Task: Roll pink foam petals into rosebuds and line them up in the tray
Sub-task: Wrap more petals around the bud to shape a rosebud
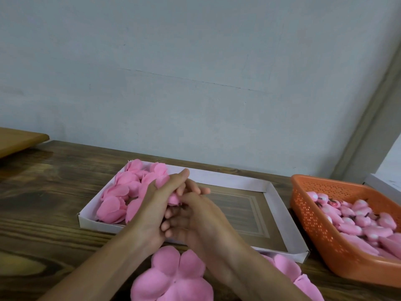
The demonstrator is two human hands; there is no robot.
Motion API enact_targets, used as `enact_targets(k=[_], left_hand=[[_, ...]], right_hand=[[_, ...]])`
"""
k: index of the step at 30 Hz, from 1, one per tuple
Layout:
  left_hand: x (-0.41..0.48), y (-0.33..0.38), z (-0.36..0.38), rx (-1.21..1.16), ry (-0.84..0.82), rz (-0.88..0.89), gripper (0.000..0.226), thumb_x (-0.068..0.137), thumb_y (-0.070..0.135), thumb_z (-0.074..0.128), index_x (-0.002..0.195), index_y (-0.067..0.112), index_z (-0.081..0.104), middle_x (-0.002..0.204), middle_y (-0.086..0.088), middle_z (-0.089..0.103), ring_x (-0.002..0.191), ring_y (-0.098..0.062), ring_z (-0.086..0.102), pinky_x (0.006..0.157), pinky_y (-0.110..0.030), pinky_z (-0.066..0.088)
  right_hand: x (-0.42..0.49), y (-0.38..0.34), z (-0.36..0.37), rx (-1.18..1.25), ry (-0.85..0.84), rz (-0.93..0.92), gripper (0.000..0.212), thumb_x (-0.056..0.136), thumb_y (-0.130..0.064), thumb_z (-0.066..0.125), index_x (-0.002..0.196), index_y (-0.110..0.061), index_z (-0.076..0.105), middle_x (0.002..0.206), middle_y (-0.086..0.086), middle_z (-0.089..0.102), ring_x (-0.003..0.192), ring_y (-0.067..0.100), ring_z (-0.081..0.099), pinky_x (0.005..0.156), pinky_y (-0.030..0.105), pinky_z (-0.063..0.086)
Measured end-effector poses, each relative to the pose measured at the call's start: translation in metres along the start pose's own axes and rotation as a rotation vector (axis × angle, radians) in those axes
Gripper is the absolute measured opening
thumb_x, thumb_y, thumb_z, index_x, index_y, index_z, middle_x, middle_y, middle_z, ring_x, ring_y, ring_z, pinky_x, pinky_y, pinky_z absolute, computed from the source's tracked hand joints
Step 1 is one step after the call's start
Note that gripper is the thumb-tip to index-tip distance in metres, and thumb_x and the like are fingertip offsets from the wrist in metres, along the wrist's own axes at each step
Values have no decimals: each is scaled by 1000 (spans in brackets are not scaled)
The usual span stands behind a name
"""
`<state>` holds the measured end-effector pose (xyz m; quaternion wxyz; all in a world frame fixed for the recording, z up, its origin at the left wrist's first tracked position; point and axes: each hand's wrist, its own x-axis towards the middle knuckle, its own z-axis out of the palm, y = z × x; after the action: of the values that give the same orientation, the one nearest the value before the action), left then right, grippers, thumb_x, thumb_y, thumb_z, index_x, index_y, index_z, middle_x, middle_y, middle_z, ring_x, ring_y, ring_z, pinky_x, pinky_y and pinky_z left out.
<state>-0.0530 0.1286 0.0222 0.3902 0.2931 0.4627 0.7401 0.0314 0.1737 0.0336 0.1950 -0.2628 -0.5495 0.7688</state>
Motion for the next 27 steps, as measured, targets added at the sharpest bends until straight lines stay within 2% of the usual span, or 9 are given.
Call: enact_targets(k=[3, 7, 11, 13, 17, 20, 22, 24, 27], left_hand=[[-2, 0, 2, 21, -26, -34, 44, 70, 59, 73, 66, 16, 65, 93, -14, 76, 86, -34, 64, 68, -32, 32], [1, 2, 1, 28, 30, 2, 48, 78, 52, 68, 77, 5, 61, 108, -22, 75, 79, -22, 75, 43, -21, 41], [2, -2, -3, 34, 14, 53, 44, 83, 54, 67, 62, 16, 58, 92, -9, 77, 92, -25, 74, 46, -21, 38], [3, -2, -5, 3, -37, 68, 48, 80, 55, 74, 56, 19, 55, 86, -6, 75, 86, -26, 70, 48, -23, 41], [11, -1, -7, -108, -30, 150, 52, 79, 47, 82, 55, 20, 44, 72, -3, 64, 80, -25, 72, 51, -34, 51], [17, -2, -10, -126, 55, 225, 46, 82, 37, 82, 51, 21, 52, 63, -4, 58, 71, -25, 72, 63, -33, 59], [19, -2, -14, -92, 101, 255, 42, 83, 34, 75, 49, 22, 54, 58, -3, 56, 64, -23, 69, 66, -33, 58], [20, -3, -16, -85, 113, 265, 40, 82, 34, 72, 49, 22, 54, 56, -3, 54, 59, -22, 65, 68, -37, 55], [22, -4, -17, -87, 114, 262, 41, 83, 33, 73, 50, 21, 52, 55, -4, 53, 55, -21, 61, 63, -36, 51]], right_hand=[[-2, -9, -3, -94, -42, 70, 34, 103, -25, 45, 73, -17, 62, 62, 6, 60, 51, 19, 56, 49, 26, 47], [-14, -11, 1, -10, -103, -29, 15, 107, -20, 47, 98, -15, 57, 73, 5, 59, 58, 16, 55, 58, 28, 47], [-14, -7, -1, -66, -76, -28, 17, 108, -24, 50, 97, -12, 56, 70, 4, 56, 58, 18, 54, 56, 29, 48], [-13, -14, -13, -271, -83, -33, 29, 109, -33, 44, 94, -15, 60, 70, 3, 59, 58, 20, 57, 57, 33, 51], [-15, -33, -42, -1194, -129, -387, 37, 110, -42, 36, 91, -21, 61, 83, -5, 66, 79, 20, 64, 83, 45, 55], [-20, -43, -49, -1562, -253, -385, 32, 102, -44, 52, 86, -20, 66, 86, -5, 70, 79, 15, 61, 74, 32, 52], [-24, -39, -46, -1697, -379, -340, 26, 96, -47, 62, 93, -23, 72, 93, -9, 72, 84, 12, 60, 75, 29, 49], [-25, -31, -42, -1752, -459, -323, 29, 93, -47, 66, 102, -21, 74, 100, -3, 71, 93, 17, 62, 83, 36, 53], [-21, -24, -41, -1711, -448, -371, 28, 90, -46, 70, 106, -24, 76, 104, -4, 72, 98, 18, 61, 88, 40, 54]])
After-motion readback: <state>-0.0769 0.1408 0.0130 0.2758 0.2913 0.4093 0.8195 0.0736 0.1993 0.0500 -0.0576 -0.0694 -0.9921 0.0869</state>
